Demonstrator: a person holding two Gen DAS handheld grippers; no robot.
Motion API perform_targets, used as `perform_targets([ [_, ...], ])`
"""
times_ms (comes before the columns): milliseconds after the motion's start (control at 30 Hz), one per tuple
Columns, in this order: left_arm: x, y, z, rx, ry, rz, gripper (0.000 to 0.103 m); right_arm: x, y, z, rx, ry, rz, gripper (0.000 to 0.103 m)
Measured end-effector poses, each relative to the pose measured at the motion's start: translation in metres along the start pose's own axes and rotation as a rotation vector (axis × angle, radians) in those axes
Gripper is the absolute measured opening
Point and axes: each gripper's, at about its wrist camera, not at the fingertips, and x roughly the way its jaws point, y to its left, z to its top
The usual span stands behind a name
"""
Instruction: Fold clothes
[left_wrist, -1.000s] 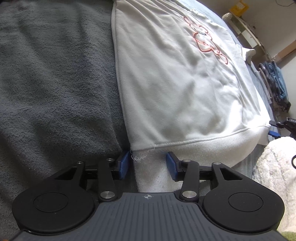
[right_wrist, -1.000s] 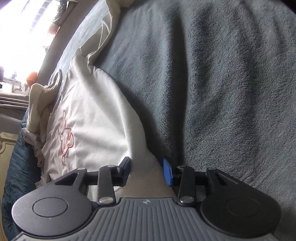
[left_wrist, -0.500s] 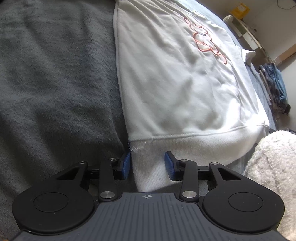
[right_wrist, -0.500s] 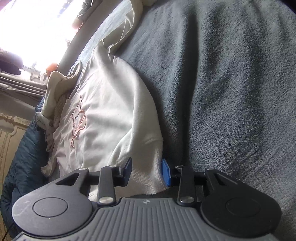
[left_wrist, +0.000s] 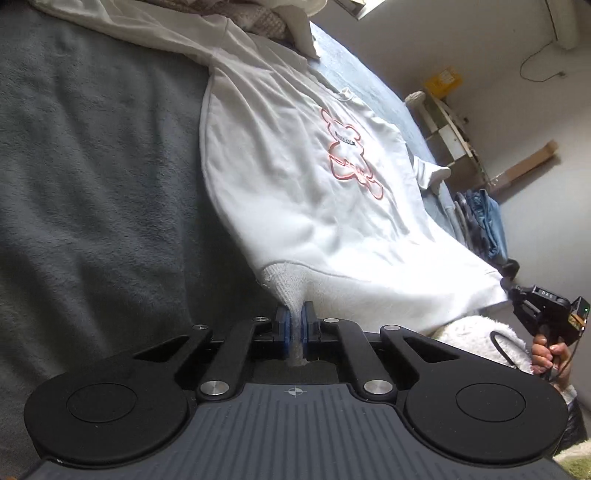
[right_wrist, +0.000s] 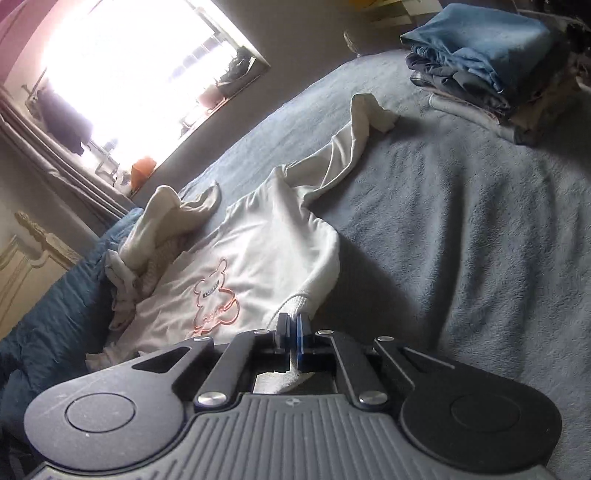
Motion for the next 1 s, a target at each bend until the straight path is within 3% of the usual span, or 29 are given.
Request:
perform_targets([
  [100,0.030,0.009,-0.019,0.004,0.112,0.088,0.003,0.022,-0.027,-0.018,0.074,0.102,-0.114,0.003],
  [167,0.039,0.005,-0.023,0.057,0.122,0.133,0.003,0.035,-0.042,-0.029,0.098,0.148,-0.175,0.003],
  [300,0.020,-0.018,-0.014,0.161,0.052,0.117,0.003,0.021,-0.032,-0.026,0.086,0.090,-0.125,0.003],
  [367,0.015,-0.020,-0.014,0.188,0.057,0.127,0.003,0.011,-0.021,-0.021,0.045,0.072,-0.119,0.003],
  [500,0.040,-0.006,-0.026,0.175,0.139,0.168,0.003,0.023,-0.029,-0.029,0.045,0.130,-0.176,0.003],
  [667,0.062,0.003,-0.038,0.220,0.172,0.210,0.008,0.064,-0.068,-0.056,0.075,0.238,-0.323,0.005],
  [767,0.054,0.003,-0.040,0.256,0.180,0.221,0.019,0.057,-0.071,-0.055,0.092,0.230,-0.309,0.008],
  [867,0.043,0.005,-0.042,0.275,0.187,0.232,0.025,0.046,-0.062,-0.047,0.010,0.226,-0.384,0.009],
  [1000,0.027,0.006,-0.034,0.295,0.156,0.288,0.030,0.031,-0.044,-0.022,-0.047,0.137,-0.371,0.009],
])
